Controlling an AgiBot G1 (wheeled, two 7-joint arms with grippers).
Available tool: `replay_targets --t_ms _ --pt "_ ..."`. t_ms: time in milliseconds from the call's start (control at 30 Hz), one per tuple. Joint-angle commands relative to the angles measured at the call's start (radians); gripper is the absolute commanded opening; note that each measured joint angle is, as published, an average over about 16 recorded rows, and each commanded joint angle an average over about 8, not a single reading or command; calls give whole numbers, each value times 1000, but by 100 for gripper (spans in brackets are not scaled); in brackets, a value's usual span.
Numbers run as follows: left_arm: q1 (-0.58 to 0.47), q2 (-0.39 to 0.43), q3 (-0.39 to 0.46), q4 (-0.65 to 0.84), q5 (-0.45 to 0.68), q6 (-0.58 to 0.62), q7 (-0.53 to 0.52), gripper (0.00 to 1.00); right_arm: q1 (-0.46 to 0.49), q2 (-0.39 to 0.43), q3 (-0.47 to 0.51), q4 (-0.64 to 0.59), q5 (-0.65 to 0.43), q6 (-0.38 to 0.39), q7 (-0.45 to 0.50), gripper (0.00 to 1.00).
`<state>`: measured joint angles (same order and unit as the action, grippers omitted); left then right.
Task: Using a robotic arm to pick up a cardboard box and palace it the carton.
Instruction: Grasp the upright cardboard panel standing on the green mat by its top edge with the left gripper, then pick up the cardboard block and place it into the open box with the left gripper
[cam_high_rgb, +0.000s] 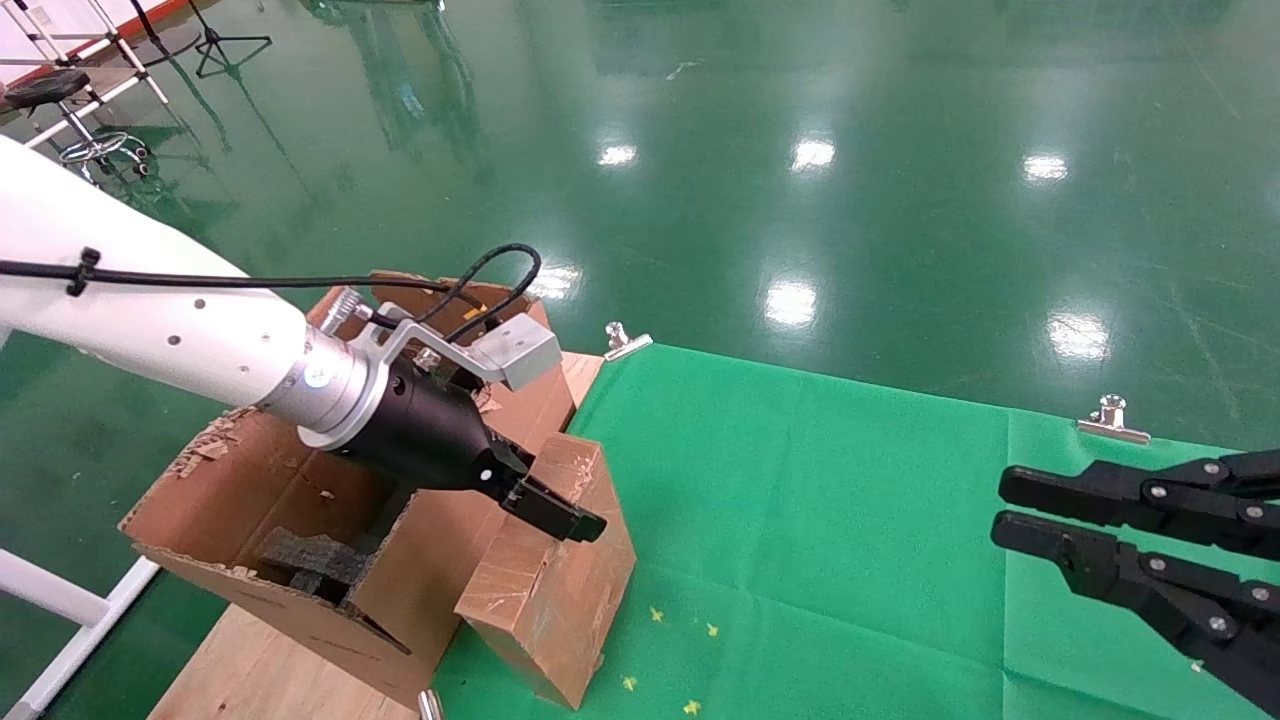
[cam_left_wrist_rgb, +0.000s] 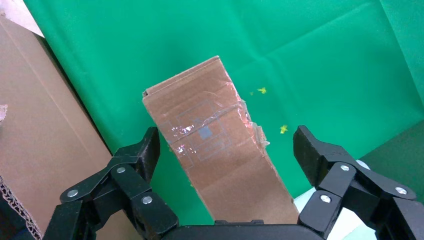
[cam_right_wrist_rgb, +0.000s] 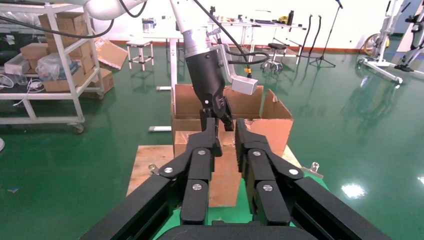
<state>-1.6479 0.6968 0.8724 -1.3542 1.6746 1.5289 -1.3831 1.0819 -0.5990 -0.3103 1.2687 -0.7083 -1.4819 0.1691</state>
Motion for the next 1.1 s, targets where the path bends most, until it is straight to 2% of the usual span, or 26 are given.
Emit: replay_targets --t_ms 33,833,1100 --pt "0 0 -1 0 0 0 -1 0 0 0 0 0 0 0 0 100" --pt "-4 1 -4 11 0 1 7 0 0 0 0 0 0 0 0 100" --pt "-100 -25 -31 43 6 2 80 0 0 0 0 0 0 0 0 100"
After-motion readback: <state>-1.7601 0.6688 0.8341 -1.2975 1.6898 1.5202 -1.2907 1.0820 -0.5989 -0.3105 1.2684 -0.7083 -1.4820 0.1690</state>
